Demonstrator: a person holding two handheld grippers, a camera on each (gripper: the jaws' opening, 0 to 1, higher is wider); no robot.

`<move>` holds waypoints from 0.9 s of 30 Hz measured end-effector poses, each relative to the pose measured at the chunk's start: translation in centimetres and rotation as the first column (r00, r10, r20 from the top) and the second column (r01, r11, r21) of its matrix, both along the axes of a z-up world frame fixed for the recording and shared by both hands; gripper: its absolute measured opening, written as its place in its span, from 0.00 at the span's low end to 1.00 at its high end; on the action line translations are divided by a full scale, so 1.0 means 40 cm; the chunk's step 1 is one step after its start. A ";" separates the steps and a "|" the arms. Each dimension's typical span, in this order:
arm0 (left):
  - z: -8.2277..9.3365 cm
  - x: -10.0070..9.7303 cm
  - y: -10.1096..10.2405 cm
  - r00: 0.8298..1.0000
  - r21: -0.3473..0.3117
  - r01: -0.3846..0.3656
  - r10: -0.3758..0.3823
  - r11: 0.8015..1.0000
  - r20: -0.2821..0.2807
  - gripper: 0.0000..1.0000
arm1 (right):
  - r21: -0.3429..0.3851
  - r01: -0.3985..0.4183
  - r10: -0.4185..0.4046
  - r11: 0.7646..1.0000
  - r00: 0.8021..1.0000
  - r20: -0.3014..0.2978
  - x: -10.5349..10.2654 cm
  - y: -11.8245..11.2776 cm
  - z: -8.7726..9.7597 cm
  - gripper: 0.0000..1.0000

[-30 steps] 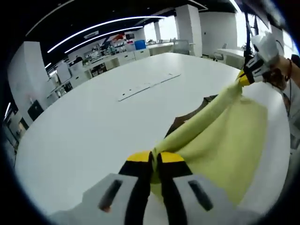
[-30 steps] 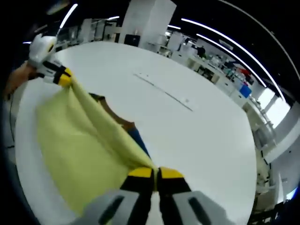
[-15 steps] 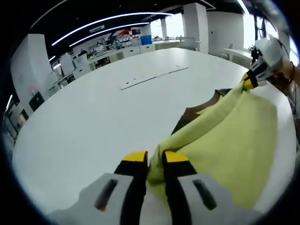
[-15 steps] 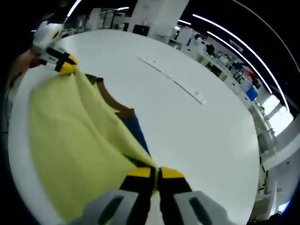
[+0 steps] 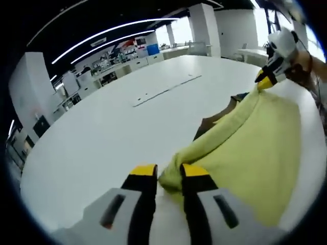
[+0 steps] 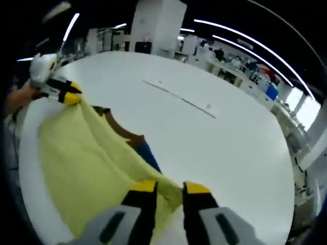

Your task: Fold the garment on the visible template until the final outline fits inside the template.

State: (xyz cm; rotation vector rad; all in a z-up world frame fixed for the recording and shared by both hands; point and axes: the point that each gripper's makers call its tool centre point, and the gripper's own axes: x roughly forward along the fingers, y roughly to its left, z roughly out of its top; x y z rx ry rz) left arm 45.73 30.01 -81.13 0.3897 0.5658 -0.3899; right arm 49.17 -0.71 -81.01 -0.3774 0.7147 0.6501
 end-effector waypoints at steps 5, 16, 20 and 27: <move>0.022 -0.014 0.008 0.999 -0.010 0.028 -0.028 1.000 0.026 0.11 | 0.024 -0.077 0.077 0.997 0.997 0.010 -0.018 0.013 0.019 0.22; -0.040 -0.012 0.015 0.992 0.098 0.122 -0.120 0.988 -0.028 0.18 | -0.309 -0.253 0.277 0.917 0.960 0.036 -0.036 -0.026 -0.079 0.24; -0.047 0.010 0.018 0.994 0.129 0.105 -0.103 0.986 -0.020 0.16 | -0.249 -0.230 0.253 0.941 0.965 0.063 -0.028 -0.004 -0.074 0.20; -0.045 0.042 0.015 0.997 0.130 0.075 -0.075 0.989 0.001 0.15 | -0.227 -0.168 0.192 0.959 0.977 0.091 0.009 -0.013 -0.070 0.19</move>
